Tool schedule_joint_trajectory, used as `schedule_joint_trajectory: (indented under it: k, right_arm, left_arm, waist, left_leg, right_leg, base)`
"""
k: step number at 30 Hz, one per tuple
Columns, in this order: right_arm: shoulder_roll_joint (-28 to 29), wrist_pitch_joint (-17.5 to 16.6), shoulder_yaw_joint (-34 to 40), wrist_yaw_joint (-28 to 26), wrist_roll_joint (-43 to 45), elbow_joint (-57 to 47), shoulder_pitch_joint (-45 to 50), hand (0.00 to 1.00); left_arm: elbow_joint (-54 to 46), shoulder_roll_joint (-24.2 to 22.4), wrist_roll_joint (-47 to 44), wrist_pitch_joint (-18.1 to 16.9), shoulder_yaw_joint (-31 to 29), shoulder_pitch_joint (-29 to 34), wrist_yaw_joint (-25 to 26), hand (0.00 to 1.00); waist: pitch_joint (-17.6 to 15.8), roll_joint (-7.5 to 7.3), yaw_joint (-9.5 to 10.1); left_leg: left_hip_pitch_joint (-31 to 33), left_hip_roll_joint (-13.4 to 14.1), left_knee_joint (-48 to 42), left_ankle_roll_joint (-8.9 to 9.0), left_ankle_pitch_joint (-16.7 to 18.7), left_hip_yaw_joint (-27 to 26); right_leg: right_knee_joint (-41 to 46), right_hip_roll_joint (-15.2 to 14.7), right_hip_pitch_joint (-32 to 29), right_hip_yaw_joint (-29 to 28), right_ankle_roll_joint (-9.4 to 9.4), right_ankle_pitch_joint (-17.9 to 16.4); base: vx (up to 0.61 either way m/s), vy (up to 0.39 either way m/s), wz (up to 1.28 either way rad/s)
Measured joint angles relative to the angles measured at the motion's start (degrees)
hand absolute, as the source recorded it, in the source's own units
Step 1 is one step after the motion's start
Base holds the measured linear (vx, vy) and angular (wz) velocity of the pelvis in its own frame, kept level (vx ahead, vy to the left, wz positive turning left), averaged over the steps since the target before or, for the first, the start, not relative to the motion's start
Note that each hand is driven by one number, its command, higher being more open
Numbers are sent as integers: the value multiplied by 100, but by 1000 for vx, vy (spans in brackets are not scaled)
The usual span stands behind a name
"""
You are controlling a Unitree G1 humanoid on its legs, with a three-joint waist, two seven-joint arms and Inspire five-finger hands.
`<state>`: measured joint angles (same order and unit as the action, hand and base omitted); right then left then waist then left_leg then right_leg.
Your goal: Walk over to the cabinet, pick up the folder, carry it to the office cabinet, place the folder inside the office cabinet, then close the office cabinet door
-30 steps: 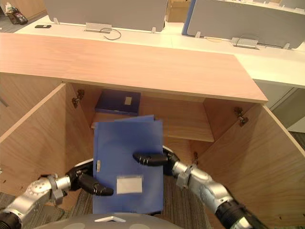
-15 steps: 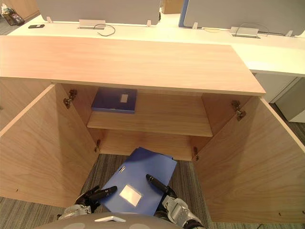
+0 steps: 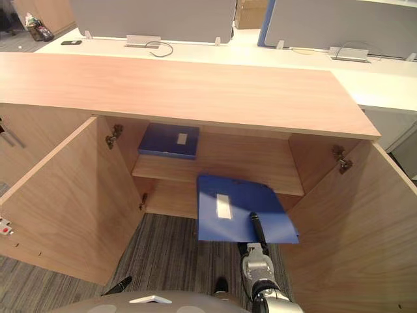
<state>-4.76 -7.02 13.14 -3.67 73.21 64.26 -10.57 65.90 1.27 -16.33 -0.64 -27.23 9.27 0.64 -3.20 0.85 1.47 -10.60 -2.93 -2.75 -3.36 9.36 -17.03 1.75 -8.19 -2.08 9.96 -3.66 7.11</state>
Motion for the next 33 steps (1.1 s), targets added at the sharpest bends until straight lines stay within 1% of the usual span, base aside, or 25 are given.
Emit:
schedule_joint_trajectory:
  k: [2,4,6,10,12,13,14,15,16,17,18,19,20,21,22,23,24,25,26,27,28,29,31,32,33]
  right_arm:
    - [83,-7,-1,45,32,-2,-135,0]
    - [201,-5,-14,80,59,-156,-202,0]
    - [379,-3,-33,80,159,-411,-219,0]
    - [496,-21,-92,88,176,-454,-442,0]
    - [493,-92,-223,134,175,-455,-444,0]
    - [497,-104,-295,145,172,-455,-444,0]
    - [498,-104,-311,145,172,-455,-444,0]
    - [497,-103,-341,145,173,-455,-444,0]
    - [495,-104,-341,145,173,-455,-444,0]
    - [486,-104,-335,145,173,-455,-447,0]
    - [480,-104,-315,147,173,-454,-447,0]
    - [449,-106,-273,147,173,-455,-452,0]
    - [401,-114,-247,166,179,-454,-522,0]
    - [383,-116,-245,184,182,-450,-579,0]
    - [343,-134,-241,187,200,-450,-668,0]
    - [284,-166,-232,191,214,-450,-710,0]
    - [248,-199,-234,205,253,-451,-735,0]
    - [221,-245,-229,222,277,-451,-783,0]
    - [237,-274,-227,234,329,-457,-802,0]
    - [237,-325,-165,265,413,-516,-833,0]
    - [260,-400,-6,286,422,-689,-842,0]
    - [271,-466,140,290,421,-853,-842,0]
    - [278,-542,268,295,418,-980,-842,0]
    - [270,-610,324,305,418,-1065,-832,0]
    - [206,-624,326,306,415,-1074,-829,0]
  left_arm:
    - [-12,-36,-35,-8,3,22,-4,100]
    - [-25,-50,-90,-11,62,21,-5,100]
    - [-58,-39,-110,-14,147,25,-5,100]
    - [-120,-58,-105,-19,192,18,-25,100]
    - [-124,-83,-104,-23,160,18,-25,100]
    - [-123,-78,-103,-25,167,15,-30,100]
    - [-123,-74,-103,-26,168,12,-32,100]
    - [-123,-39,-108,-27,178,-37,-36,100]
    - [-122,-34,-107,-27,190,-38,-34,100]
    - [-122,-23,-108,-27,223,-46,-33,100]
    - [-123,-17,-116,-28,254,-48,-26,100]
    - [-123,-1,-121,-29,339,-65,-9,100]
    - [-124,-6,-129,-29,403,-86,-7,100]
    - [-124,-11,-132,-29,433,-93,-7,100]
    - [-124,-13,-132,-26,445,-101,0,100]
    - [-125,-34,-131,-27,444,-160,26,100]
    - [-127,-46,-126,-28,443,-187,34,100]
    - [-134,-69,-115,-31,442,-211,43,100]
    - [-138,-89,-103,-32,439,-207,40,100]
    - [-166,-116,-102,-32,431,-213,34,100]
    - [-272,-131,-102,-38,399,-214,26,100]
    - [-408,-157,-103,-57,358,-192,34,100]
    - [-530,-175,-102,-73,315,-144,44,100]
    - [-614,-239,-102,-100,301,-62,63,100]
    - [-612,-364,-101,-164,309,32,81,100]
  waist:
    - [-19,2,10]
    - [-27,18,23]
    - [-61,18,24]
    - [-165,44,32]
    - [-171,67,75]
    - [-170,67,98]
    - [-170,68,105]
    - [-172,74,117]
    - [-172,79,118]
    - [-176,95,123]
    - [-170,107,116]
    - [-156,151,116]
    - [-169,226,147]
    - [-178,254,151]
    - [-194,283,148]
    - [-218,320,153]
    - [-240,372,153]
    - [-290,427,183]
    - [-305,422,218]
    - [-291,456,250]
    - [-322,416,299]
    - [-369,373,328]
    - [-411,321,352]
    - [-401,373,335]
    - [-360,550,314]
  left_leg:
    - [-1,-40,30,-32,-25,-28]
    - [15,-58,121,-55,-78,-90]
    - [19,-59,197,2,-90,-127]
    - [26,30,306,136,-164,-145]
    - [21,154,307,222,-120,-122]
    - [23,241,302,297,-71,-107]
    - [24,268,301,316,-57,-91]
    - [25,424,279,435,18,-9]
    - [25,452,269,454,32,2]
    - [73,575,133,548,126,53]
    - [141,659,-33,540,204,95]
    - [316,833,-434,581,438,177]
    - [450,1000,-793,644,636,202]
    - [509,1063,-957,662,695,204]
    - [650,1142,-1416,673,747,215]
    - [865,1232,-2145,674,767,237]
    - [1070,1339,-2881,605,724,241]
    - [1433,1518,-3973,506,657,231]
    - [1573,1603,-4284,516,735,191]
    - [1749,1673,-4452,515,879,135]
    - [2010,1663,-4400,528,1007,113]
    - [2240,1647,-4144,587,1053,97]
    - [2440,1612,-3557,649,994,125]
    - [2513,1561,-2852,680,725,270]
    - [2474,1559,-2190,866,-303,526]
  right_leg:
    - [358,-130,-157,317,35,-185]
    - [485,-218,-291,535,109,-244]
    - [491,-211,-357,594,106,-242]
    - [337,-95,-353,693,108,-240]
    - [206,37,-268,762,139,-262]
    - [187,114,-253,808,218,-320]
    - [179,138,-243,830,238,-338]
    - [105,284,-161,947,277,-458]
    - [104,307,-150,963,282,-486]
    - [116,387,-129,1041,296,-594]
    - [114,433,-105,1090,288,-646]
    - [110,535,-53,1184,301,-705]
    - [45,667,26,1221,331,-731]
    - [-11,718,83,1223,334,-733]
    - [-141,767,204,1211,337,-735]
    - [-246,786,383,1195,340,-736]
    - [-335,811,563,1190,347,-739]
    - [-410,799,821,1085,428,-794]
    - [-428,794,896,1003,452,-810]
    - [-448,744,972,903,461,-819]
    - [-471,595,1057,789,455,-824]
    - [-444,414,1110,747,430,-837]
    - [-239,120,1127,718,184,-994]
    - [-83,-34,1153,702,-63,-1155]
    - [-10,-29,1177,676,-296,-1268]
  base:
    - [-54,18,0]
    - [-65,23,-11]
    - [-21,4,-13]
    - [34,-37,-3]
    - [105,-94,4]
    - [113,-94,2]
    - [180,-133,13]
    - [178,-122,15]
    - [236,-150,22]
    - [173,-112,17]
    - [233,-147,27]
    - [250,-152,19]
    - [264,-135,9]
    - [258,-114,-11]
    - [250,-85,-17]
    - [285,-80,-17]
    - [286,-14,-24]
    - [233,38,-31]
    - [188,81,-42]
    - [180,129,-49]
    - [240,223,-51]
    - [225,238,-42]
    - [154,227,-22]
    - [192,351,-22]
    - [201,379,-22]
